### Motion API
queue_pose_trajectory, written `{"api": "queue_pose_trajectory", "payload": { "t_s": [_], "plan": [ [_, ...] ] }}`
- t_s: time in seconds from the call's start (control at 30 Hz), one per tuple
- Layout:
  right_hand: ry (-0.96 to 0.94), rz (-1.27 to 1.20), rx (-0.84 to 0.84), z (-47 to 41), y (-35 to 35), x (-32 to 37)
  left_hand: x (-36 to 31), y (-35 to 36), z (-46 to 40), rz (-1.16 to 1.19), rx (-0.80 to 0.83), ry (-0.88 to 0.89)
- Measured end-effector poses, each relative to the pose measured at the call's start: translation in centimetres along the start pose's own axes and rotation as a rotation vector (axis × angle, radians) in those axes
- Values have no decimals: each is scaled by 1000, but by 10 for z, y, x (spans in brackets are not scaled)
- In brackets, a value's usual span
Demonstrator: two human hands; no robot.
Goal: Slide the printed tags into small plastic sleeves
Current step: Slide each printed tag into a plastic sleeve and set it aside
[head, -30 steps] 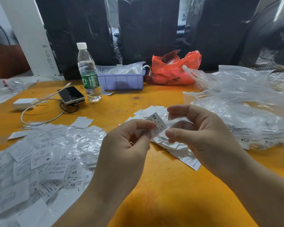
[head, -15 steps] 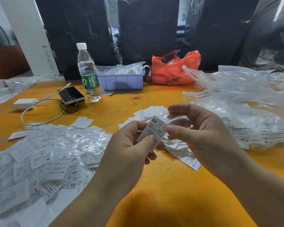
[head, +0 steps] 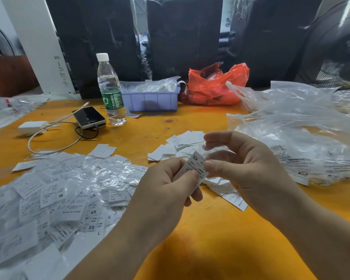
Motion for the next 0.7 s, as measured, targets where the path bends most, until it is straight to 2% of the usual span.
{"api": "queue_pose_trajectory", "payload": {
  "t_s": [0.17,0.47,0.7],
  "plan": [
    [-13,17,-7,0,0,0,3,5,1,-32,37,-53],
    [-48,22,-3,0,-1,3,10,15,1,130,128,-180],
    [-48,-74,7,0,-3,6,13,9,1,81,90,-231]
  ]
}}
Point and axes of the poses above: each hand's wrist, its own z-axis away from the middle knuckle, its own y-axis out of the palm, x = y × z, the point moved 9 cm from there along -z, towards the middle knuckle, and after that the axes turned 1 degree about y, right-handed, at the moved point
